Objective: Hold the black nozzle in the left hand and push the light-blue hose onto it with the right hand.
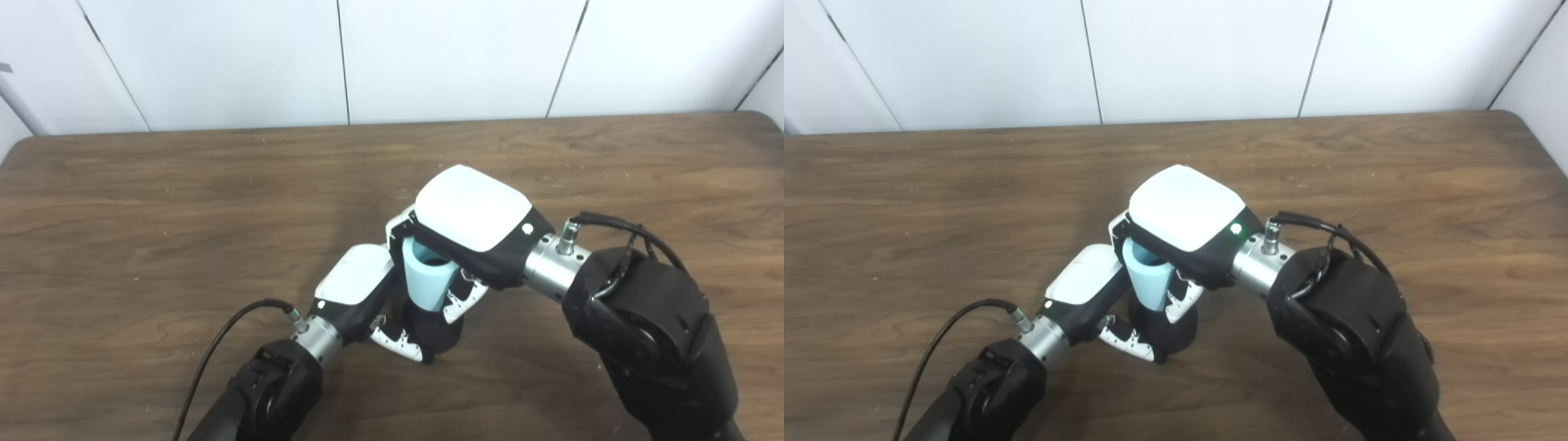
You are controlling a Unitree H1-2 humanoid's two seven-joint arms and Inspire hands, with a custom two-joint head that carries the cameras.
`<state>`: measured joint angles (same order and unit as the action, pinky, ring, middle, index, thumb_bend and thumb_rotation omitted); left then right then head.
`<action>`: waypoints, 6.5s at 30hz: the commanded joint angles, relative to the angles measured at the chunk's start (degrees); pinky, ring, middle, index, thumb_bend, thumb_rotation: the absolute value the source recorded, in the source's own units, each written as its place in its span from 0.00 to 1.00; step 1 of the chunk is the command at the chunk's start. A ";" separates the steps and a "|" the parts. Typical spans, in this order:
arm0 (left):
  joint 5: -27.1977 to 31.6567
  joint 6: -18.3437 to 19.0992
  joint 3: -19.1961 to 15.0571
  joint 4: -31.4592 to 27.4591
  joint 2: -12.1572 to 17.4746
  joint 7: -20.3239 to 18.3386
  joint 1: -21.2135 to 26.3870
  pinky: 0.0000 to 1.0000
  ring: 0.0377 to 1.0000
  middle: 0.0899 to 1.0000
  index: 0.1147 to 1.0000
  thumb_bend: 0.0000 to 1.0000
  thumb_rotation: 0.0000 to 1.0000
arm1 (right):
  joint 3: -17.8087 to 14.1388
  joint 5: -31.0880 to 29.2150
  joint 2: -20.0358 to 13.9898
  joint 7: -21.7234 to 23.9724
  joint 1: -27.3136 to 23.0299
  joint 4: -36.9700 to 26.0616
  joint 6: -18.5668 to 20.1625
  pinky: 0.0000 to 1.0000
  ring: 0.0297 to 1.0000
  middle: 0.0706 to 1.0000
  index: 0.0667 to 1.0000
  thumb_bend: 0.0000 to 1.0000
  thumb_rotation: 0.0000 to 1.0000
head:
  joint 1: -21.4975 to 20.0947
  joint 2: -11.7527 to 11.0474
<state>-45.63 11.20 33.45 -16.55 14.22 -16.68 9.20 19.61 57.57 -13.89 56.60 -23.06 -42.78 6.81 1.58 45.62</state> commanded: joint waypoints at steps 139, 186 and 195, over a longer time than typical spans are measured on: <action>-0.32 0.49 1.94 2.99 2.21 -6.97 -2.30 0.90 0.62 0.45 0.42 0.52 0.00 | -13.02 -9.35 -1.61 -3.40 19.33 -11.41 -13.10 1.00 1.00 0.99 0.93 0.75 1.00 | 0.55 0.52; 0.41 -0.02 1.55 2.73 3.31 -7.59 -2.21 0.90 0.63 0.44 0.42 0.52 0.00 | -8.92 -8.91 -4.63 -6.78 21.93 -5.75 -8.29 1.00 1.00 0.99 0.97 0.74 0.96 | 0.67 0.42; 0.45 0.03 1.52 2.76 3.31 -7.76 -2.14 0.90 0.63 0.44 0.42 0.52 0.00 | -8.53 -9.41 -4.79 -7.56 22.97 -5.64 -7.83 1.00 1.00 1.00 0.97 0.74 0.95 | 0.63 0.46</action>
<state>-44.73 10.17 33.07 -16.46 15.20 -18.22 9.92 10.45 47.80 -17.26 46.29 -1.75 -50.66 -2.37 2.20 46.05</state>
